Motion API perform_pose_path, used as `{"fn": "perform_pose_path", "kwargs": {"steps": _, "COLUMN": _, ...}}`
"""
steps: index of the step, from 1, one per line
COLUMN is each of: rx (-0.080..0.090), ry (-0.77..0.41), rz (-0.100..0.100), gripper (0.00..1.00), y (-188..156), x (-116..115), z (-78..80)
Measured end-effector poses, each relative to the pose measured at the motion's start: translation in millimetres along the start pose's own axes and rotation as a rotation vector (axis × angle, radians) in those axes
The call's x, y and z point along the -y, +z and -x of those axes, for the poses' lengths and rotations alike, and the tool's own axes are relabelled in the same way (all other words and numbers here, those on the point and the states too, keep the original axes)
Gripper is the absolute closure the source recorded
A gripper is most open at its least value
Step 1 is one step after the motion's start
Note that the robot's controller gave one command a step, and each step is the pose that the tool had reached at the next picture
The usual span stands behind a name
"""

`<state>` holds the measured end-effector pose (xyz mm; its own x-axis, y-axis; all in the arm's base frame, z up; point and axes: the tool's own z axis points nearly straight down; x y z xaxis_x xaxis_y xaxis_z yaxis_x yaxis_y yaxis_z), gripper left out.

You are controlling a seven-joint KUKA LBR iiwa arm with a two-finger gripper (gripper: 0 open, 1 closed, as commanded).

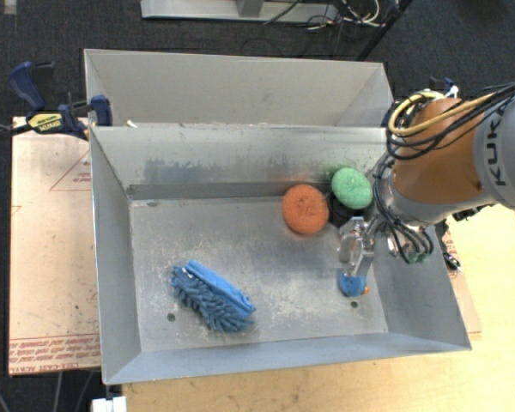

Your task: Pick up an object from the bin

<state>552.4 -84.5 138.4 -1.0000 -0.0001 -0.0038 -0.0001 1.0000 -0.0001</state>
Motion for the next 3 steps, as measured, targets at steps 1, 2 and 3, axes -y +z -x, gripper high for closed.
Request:
{"fn": "perform_pose_path", "kwargs": {"steps": 1, "rx": 0.007, "ry": -0.075, "rz": 0.0, "gripper": 0.0, "y": 20, "x": -3, "z": 96.0}}
{"fn": "perform_pose_path", "kwargs": {"steps": 2, "rx": 0.002, "ry": -0.075, "rz": 0.001, "gripper": 0.0, "y": 20, "x": -3, "z": 93.7}}
{"fn": "perform_pose_path", "kwargs": {"steps": 3, "rx": 0.01, "ry": 0.04, "rz": -0.002, "gripper": 0.0, "y": 33, "x": -22, "z": 85.3}}
